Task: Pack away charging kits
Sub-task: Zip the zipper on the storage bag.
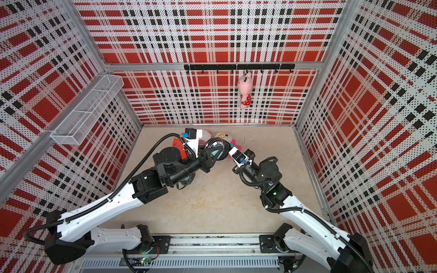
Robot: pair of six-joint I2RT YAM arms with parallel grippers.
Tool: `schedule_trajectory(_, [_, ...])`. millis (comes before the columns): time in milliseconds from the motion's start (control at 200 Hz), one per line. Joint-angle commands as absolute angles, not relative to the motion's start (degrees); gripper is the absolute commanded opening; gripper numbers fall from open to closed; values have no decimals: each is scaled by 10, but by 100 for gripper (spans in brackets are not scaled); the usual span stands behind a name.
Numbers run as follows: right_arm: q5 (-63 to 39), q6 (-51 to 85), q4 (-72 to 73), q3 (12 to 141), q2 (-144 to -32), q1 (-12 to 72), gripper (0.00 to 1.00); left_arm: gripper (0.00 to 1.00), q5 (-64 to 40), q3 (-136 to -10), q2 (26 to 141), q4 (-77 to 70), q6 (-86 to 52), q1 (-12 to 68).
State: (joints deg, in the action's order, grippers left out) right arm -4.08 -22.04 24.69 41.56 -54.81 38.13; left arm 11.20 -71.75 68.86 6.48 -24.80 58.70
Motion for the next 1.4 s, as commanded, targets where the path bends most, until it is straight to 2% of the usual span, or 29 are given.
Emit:
schedule_trajectory(0, [-59, -270, 235, 460, -551, 359, 0, 0, 117, -731, 696, 103, -230, 601])
schedule_trajectory(286, [-168, -349, 230, 472, -548, 303, 0, 0, 134, -742, 698, 128, -226, 600])
schedule_trajectory(436, [-208, -408, 203, 489, -559, 300, 0, 0, 131, -745, 704, 137, -223, 601])
schedule_trajectory(737, [-232, -482, 180, 526, -586, 278, 0, 0, 135, -747, 714, 154, -222, 600])
schedule_trajectory(1082, [-306, -531, 141, 590, -633, 218, 0, 0, 143, -765, 725, 187, -194, 596])
schedule_trajectory(1393, [-438, -608, 156, 597, -639, 218, 0, 0, 127, -806, 781, 207, -177, 578])
